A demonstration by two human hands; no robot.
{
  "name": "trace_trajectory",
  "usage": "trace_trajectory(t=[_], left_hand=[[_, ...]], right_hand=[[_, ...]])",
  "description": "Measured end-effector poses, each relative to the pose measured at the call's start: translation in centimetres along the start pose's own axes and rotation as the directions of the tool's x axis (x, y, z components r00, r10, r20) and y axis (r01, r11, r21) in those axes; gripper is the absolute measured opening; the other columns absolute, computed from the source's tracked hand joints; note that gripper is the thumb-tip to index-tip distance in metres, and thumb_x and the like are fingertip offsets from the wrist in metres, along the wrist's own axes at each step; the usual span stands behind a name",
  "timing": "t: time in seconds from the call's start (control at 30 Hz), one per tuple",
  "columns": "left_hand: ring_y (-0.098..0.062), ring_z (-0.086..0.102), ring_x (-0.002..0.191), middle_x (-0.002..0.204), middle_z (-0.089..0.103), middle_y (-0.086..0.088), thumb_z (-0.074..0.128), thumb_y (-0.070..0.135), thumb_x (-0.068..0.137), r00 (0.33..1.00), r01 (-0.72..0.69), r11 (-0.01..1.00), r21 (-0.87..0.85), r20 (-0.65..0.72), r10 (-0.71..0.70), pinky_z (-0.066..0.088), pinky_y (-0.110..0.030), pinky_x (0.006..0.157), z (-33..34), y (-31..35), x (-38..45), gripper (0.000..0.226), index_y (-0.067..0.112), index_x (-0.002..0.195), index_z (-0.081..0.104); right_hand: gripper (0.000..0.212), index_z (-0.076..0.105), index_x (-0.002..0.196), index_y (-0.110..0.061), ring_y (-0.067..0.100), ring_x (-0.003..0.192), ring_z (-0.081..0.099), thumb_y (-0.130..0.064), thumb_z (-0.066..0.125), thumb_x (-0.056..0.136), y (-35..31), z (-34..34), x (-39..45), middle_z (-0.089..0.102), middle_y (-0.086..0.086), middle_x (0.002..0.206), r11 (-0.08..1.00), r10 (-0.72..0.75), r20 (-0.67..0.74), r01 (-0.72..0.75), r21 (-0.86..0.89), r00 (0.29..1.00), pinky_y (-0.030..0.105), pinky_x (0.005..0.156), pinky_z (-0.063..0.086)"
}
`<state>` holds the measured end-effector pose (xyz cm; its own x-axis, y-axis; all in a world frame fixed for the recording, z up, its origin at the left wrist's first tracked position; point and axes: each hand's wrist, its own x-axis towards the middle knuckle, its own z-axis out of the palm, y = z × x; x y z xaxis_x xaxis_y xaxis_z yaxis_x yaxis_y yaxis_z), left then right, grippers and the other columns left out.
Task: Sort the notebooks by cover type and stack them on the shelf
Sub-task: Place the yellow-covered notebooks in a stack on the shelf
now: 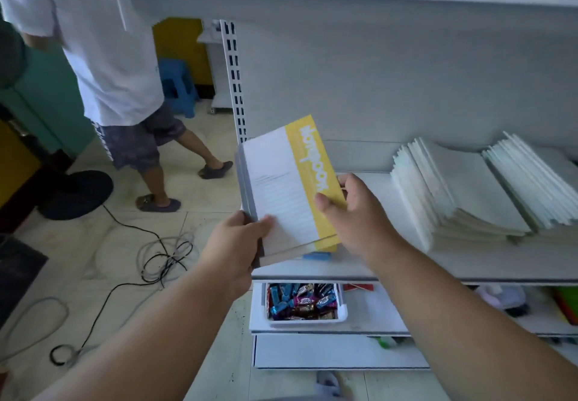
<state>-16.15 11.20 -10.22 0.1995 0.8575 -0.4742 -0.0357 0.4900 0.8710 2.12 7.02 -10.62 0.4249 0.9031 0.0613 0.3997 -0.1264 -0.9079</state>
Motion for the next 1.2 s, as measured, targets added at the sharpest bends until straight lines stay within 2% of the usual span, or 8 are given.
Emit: trace_trajectory(t=[0.13, 0.23, 0.37, 0.5, 0.63, 0.77, 0.97, 1.2], left_hand=[[-0.018, 0.067, 0.089, 0.101, 0.071, 0.001, 0.052, 0.01, 0.103, 0.997, -0.051, 0.997, -0.061, -0.056, 0.048, 0.057, -0.033, 0.071, -0.8, 0.0, -0.1, 0.021, 0.024, 0.113, 0.063], [-0.022, 0.064, 0.104, 0.114, 0.07, 0.0, 0.049, 0.001, 0.101, 0.988, -0.118, 0.991, -0.061, -0.104, 0.111, 0.053, -0.04, 0.089, -2.0, 0.0, -0.1, 0.033, 0.03, 0.11, 0.062], [-0.022, 0.066, 0.108, 0.115, 0.071, 0.0, 0.046, -0.009, 0.098, 0.983, -0.155, 0.985, -0.079, -0.109, 0.146, 0.051, -0.04, 0.094, -3.2, -0.2, -0.6, 0.042, 0.028, 0.109, 0.062], [-0.024, 0.065, 0.111, 0.113, 0.072, 0.001, 0.049, -0.008, 0.097, 0.976, -0.167, 0.983, -0.076, -0.152, 0.154, 0.048, -0.047, 0.102, -4.1, -0.5, -0.3, 0.042, 0.029, 0.108, 0.064], [-0.018, 0.065, 0.102, 0.105, 0.07, 0.008, 0.049, -0.002, 0.095, 0.944, -0.208, 0.977, 0.036, -0.255, 0.211, 0.052, -0.042, 0.094, -4.4, 0.0, -0.2, 0.038, 0.034, 0.103, 0.06], [-0.013, 0.061, 0.09, 0.094, 0.066, 0.012, 0.048, 0.003, 0.095, 0.924, -0.236, 0.966, 0.107, -0.283, 0.257, 0.047, -0.032, 0.074, -4.1, 0.6, -0.4, 0.032, 0.034, 0.101, 0.056], [-0.02, 0.068, 0.098, 0.097, 0.073, 0.005, 0.049, 0.019, 0.103, 0.964, -0.234, 0.971, 0.043, -0.123, 0.237, 0.055, -0.044, 0.092, -2.1, 0.4, -1.2, 0.025, 0.037, 0.09, 0.06], [-0.021, 0.068, 0.088, 0.091, 0.07, 0.001, 0.05, 0.031, 0.102, 0.94, -0.324, 0.92, 0.222, -0.035, 0.339, 0.058, -0.041, 0.076, -0.4, -0.3, -3.3, 0.012, 0.026, 0.093, 0.055]], right_hand=[[0.048, 0.056, 0.093, -0.021, 0.021, 0.085, 0.057, -0.062, 0.031, 0.098, 1.3, 0.6, 0.6, 0.059, -0.005, 0.083, 0.955, 0.192, -0.051, -0.198, -0.221, 0.98, 0.031, 0.075, 0.041], [0.064, 0.056, 0.107, -0.014, 0.031, 0.097, 0.06, -0.073, 0.039, 0.09, 3.7, 1.4, 1.4, 0.061, 0.006, 0.102, 0.706, 0.287, -0.047, -0.244, -0.664, 0.957, 0.035, 0.073, 0.043], [0.057, 0.055, 0.117, -0.009, 0.032, 0.104, 0.061, -0.06, 0.056, 0.09, 4.5, 2.3, 1.5, 0.062, 0.011, 0.117, 0.642, 0.316, -0.048, -0.251, -0.725, 0.948, 0.033, 0.073, 0.043], [0.025, 0.048, 0.114, -0.011, 0.035, 0.094, 0.062, -0.03, 0.053, 0.098, 3.3, 0.9, 1.7, 0.065, 0.012, 0.109, 0.766, 0.155, -0.175, -0.23, -0.6, 0.972, 0.033, 0.066, 0.04], [0.01, 0.053, 0.104, -0.02, 0.025, 0.077, 0.059, -0.026, 0.056, 0.096, 1.6, -0.6, 1.3, 0.066, 0.002, 0.093, 0.988, 0.09, -0.339, -0.127, -0.088, 0.937, 0.033, 0.065, 0.044], [0.002, 0.056, 0.097, -0.023, 0.016, 0.075, 0.061, -0.024, 0.057, 0.098, -0.5, 0.2, 0.2, 0.066, -0.001, 0.088, 0.875, 0.29, -0.166, -0.191, 0.444, 0.943, 0.029, 0.06, 0.048], [0.014, 0.053, 0.095, -0.022, 0.017, 0.076, 0.059, -0.036, 0.055, 0.096, -0.7, 4.6, -2.6, 0.06, -0.005, 0.084, 0.969, 0.161, -0.138, -0.183, -0.166, 0.977, 0.028, 0.063, 0.042], [0.031, 0.054, 0.11, -0.025, 0.012, 0.09, 0.065, -0.045, 0.066, 0.089, -0.7, 0.6, -3.1, 0.067, -0.006, 0.1, 0.95, 0.305, -0.034, -0.302, 0.076, 0.952, 0.031, 0.071, 0.051]])
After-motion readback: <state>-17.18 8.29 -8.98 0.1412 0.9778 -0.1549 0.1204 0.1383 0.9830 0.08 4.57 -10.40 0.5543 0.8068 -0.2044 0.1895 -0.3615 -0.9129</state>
